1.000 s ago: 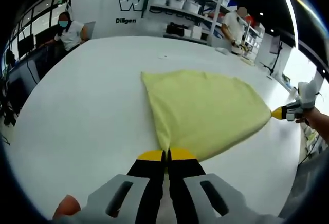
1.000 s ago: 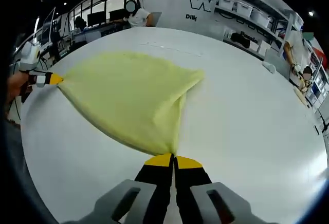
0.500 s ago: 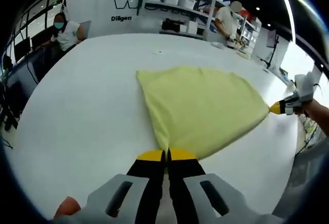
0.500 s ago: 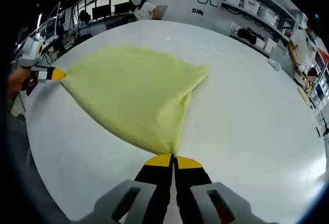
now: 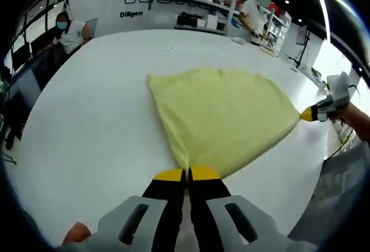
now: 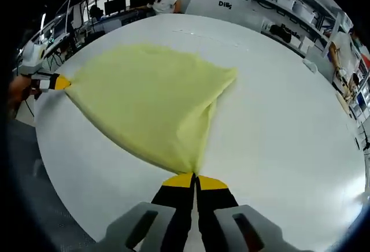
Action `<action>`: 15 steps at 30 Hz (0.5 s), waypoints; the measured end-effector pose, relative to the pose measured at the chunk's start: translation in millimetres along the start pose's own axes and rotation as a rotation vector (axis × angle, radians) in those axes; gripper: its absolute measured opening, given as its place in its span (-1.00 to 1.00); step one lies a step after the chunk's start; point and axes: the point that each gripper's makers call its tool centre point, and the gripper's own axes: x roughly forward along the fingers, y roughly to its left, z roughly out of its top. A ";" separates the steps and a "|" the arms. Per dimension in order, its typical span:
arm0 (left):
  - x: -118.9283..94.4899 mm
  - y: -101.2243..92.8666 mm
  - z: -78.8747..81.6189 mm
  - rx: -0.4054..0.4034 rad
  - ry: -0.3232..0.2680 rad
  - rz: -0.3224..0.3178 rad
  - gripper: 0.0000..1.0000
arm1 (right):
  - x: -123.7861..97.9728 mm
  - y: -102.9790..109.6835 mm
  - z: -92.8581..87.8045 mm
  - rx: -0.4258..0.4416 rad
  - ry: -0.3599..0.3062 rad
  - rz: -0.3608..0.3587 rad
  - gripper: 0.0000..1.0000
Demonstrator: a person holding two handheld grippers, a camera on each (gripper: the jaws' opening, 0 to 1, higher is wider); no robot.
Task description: Fold the garment on the visible template until the final outline fits inside the template.
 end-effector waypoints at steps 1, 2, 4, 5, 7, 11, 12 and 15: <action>-0.3 -0.4 -1.5 0.000 0.002 0.000 -1.00 | -0.1 -0.3 -0.3 0.001 -0.001 0.001 -1.00; 0.5 0.3 -3.7 0.006 0.003 0.003 -1.00 | 0.1 -0.5 -0.3 0.004 -0.002 0.002 -1.00; 0.8 1.0 -5.3 0.007 0.002 0.004 -1.00 | -0.1 0.4 -0.3 0.004 0.001 0.001 -1.00; 0.5 0.9 -4.5 0.008 0.001 0.005 -1.00 | 0.0 0.9 -0.4 -0.001 0.002 0.000 -1.00; 1.2 0.5 -4.4 0.024 -0.003 0.012 -1.00 | 0.4 0.6 -0.4 -0.005 0.002 -0.005 -1.00; 0.5 1.9 -5.7 0.041 0.009 0.032 -0.94 | 0.4 0.3 -0.6 0.001 0.002 -0.009 -1.00; -1.3 3.3 -6.1 0.037 0.015 0.038 -0.93 | 0.3 0.3 -0.7 0.005 0.001 -0.008 -1.00; -4.0 6.6 -7.2 0.052 0.024 0.049 -0.93 | -0.5 0.3 -0.6 0.016 -0.006 -0.008 -1.00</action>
